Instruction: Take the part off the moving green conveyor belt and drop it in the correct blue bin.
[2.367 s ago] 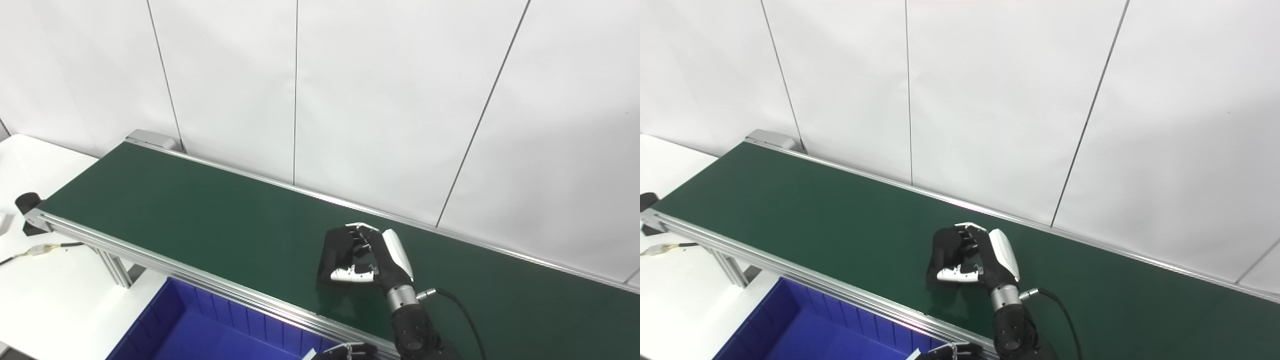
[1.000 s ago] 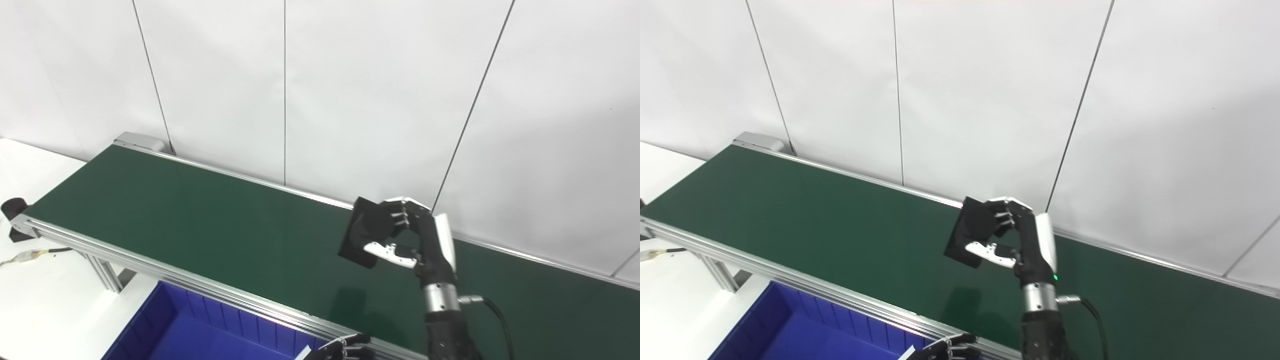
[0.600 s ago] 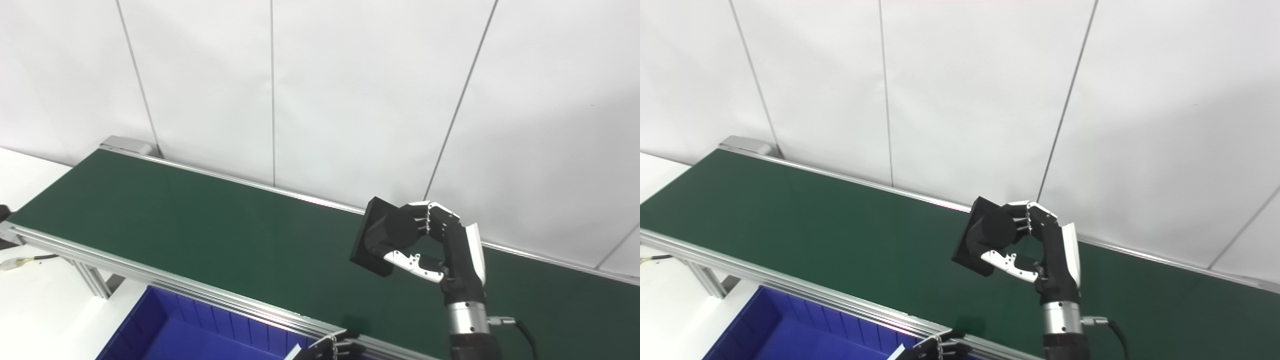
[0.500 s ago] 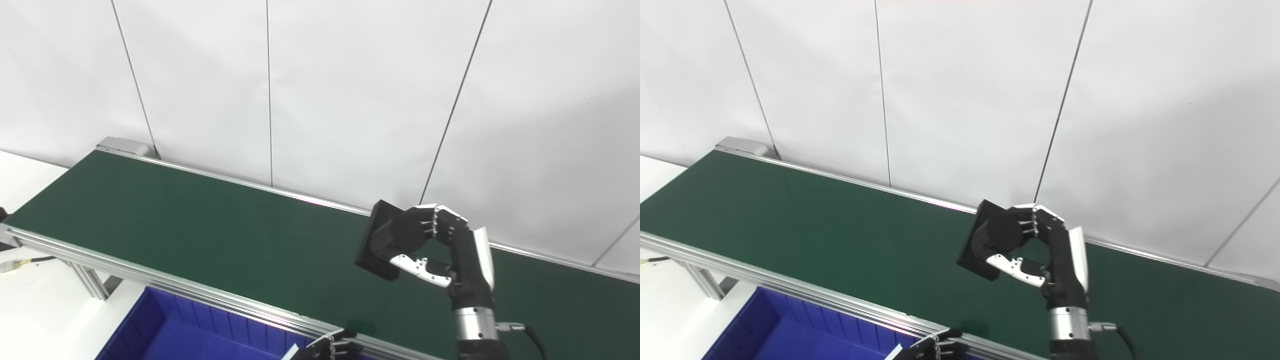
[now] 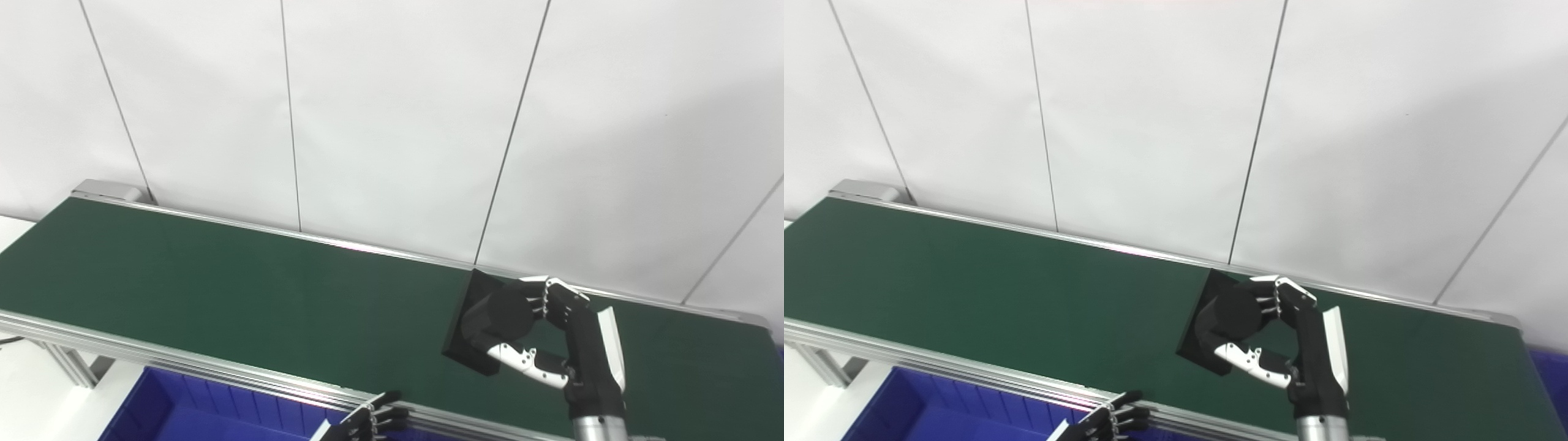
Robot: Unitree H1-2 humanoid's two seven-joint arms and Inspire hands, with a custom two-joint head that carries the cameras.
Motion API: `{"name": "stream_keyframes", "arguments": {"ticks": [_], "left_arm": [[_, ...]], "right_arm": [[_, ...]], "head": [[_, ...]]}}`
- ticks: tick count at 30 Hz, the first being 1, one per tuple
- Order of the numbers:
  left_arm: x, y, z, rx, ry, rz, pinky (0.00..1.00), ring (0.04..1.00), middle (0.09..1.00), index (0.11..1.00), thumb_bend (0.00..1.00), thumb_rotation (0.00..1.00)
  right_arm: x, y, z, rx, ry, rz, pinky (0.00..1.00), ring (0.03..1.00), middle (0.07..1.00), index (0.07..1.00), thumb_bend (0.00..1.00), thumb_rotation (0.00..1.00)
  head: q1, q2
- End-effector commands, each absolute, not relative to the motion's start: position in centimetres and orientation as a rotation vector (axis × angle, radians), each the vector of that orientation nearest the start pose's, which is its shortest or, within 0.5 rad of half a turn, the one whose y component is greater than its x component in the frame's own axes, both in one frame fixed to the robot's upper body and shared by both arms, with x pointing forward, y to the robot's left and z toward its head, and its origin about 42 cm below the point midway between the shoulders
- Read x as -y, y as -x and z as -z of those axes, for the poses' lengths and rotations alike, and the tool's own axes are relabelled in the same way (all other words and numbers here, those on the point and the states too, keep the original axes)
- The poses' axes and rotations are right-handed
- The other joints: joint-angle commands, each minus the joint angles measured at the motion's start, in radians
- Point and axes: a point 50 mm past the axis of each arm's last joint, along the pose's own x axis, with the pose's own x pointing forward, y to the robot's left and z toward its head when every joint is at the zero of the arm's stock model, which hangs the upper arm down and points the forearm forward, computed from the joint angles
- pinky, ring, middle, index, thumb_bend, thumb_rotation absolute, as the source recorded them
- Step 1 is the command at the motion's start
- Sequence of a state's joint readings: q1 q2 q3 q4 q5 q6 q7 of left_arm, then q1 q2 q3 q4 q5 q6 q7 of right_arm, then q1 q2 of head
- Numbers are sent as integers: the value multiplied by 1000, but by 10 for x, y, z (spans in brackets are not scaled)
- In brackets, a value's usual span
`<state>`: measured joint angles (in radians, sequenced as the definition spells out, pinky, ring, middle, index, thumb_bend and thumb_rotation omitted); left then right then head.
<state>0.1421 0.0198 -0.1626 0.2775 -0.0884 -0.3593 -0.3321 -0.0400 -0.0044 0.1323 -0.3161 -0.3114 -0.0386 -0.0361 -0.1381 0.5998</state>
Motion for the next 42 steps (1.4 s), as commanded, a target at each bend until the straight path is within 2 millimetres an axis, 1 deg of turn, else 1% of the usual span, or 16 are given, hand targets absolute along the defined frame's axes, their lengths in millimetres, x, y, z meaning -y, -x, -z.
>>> {"name": "stream_keyframes", "arguments": {"ticks": [1, 2, 3, 4, 5, 6, 12, 13, 14, 15, 16, 20, 24, 29, 34, 42], "left_arm": [[-171, -214, -25, -6, 97, 441, 756, 826, 841, 899, 947, 458], [-174, -214, -27, -2, 101, 443, 761, 829, 841, 899, 940, 457], [-175, -214, -29, 0, 104, 445, 763, 828, 841, 899, 921, 448], [-178, -214, -31, 0, 106, 445, 762, 826, 840, 899, 915, 444], [-180, -214, -32, 0, 108, 445, 759, 823, 838, 898, 913, 439], [-181, -214, -34, -3, 109, 444, 758, 821, 837, 897, 912, 436], [-189, -214, -43, 0, 100, 441, 729, 793, 822, 880, 931, 440], [-190, -214, -44, 0, 103, 442, 730, 793, 823, 880, 932, 435], [-191, -214, -45, -1, 106, 442, 731, 794, 825, 879, 934, 431], [-192, -214, -47, -1, 106, 440, 731, 794, 825, 879, 936, 429], [-193, -214, -49, -1, 106, 439, 727, 790, 822, 875, 965, 442], [-199, -214, -58, -2, 118, 436, 724, 790, 819, 871, 982, 453], [-204, -214, -63, -6, 115, 436, 731, 794, 815, 869, 1000, 474], [-209, -215, -68, -11, 118, 437, 721, 784, 812, 861, 1000, 468], [-213, -216, -71, -11, 116, 437, 719, 783, 807, 861, 1000, 471], [-217, -217, -73, -19, 114, 437, 722, 789, 818, 861, 992, 452]], "right_arm": [[173, -275, -208, 443, 272, -31, 329, 457, 526, 519, 497, 0], [175, -269, -206, 426, 275, -21, 329, 457, 526, 519, 497, 0], [176, -266, -205, 414, 277, -14, 330, 457, 523, 521, 497, 0], [178, -261, -202, 399, 273, -7, 331, 456, 522, 522, 497, 0], [179, -258, -200, 389, 270, -3, 331, 455, 522, 523, 497, 0], [181, -254, -198, 375, 266, 1, 330, 454, 522, 524, 497, 0], [184, -229, -181, 311, 289, 6, 326, 451, 528, 521, 496, 0], [184, -226, -179, 298, 292, 4, 326, 450, 528, 521, 496, 0], [183, -223, -178, 290, 293, 3, 327, 450, 526, 521, 497, 0], [183, -219, -173, 265, 297, 4, 328, 449, 526, 521, 497, 0], [182, -215, -170, 249, 299, 6, 335, 447, 519, 522, 498, 0], [175, -203, -149, 162, 287, 15, 342, 448, 514, 524, 498, 0], [170, -196, -135, 106, 282, 28, 334, 449, 525, 518, 497, 0], [167, -188, -117, 56, 298, 15, 324, 447, 532, 523, 496, 0], [162, -183, -112, 8, 290, -5, 319, 447, 537, 524, 495, 0], [155, -183, -103, -29, 322, -64, 322, 440, 528, 533, 495, 0]], "head": [[-22, 21], [-45, 44], [-48, 48], [-65, 65], [-65, 65], [-78, 82], [-99, 129], [-108, 149], [-109, 152], [-118, 174], [-120, 179], [-158, 231], [-174, 251], [-181, 271], [-189, 290], [-185, 296]]}}
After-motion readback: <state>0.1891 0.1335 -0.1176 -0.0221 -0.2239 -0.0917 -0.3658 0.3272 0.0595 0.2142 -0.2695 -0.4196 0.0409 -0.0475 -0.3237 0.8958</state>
